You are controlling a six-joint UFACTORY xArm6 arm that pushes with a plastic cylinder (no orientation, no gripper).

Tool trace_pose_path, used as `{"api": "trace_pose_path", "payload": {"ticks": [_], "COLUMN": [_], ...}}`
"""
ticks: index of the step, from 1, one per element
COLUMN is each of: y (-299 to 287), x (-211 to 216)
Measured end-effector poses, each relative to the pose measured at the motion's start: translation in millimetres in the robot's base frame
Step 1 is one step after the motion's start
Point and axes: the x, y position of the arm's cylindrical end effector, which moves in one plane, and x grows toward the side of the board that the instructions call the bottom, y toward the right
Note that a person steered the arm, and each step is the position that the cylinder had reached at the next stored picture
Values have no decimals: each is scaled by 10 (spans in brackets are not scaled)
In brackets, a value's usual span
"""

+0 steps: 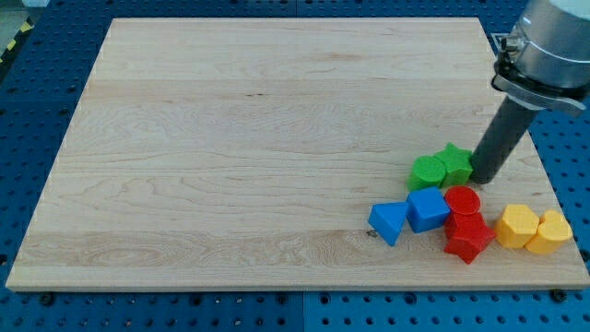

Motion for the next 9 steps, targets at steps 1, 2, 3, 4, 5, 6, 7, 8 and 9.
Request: {"api": "trace_pose_path", "payload": {"ticks": [1,2,3,4,5,6,7,8,9], "y": [-378,-788,-935,-939,-1161,-1363,-1612,-1754,-1754], "x": [0,0,0,0,0,0,0,0,27]}}
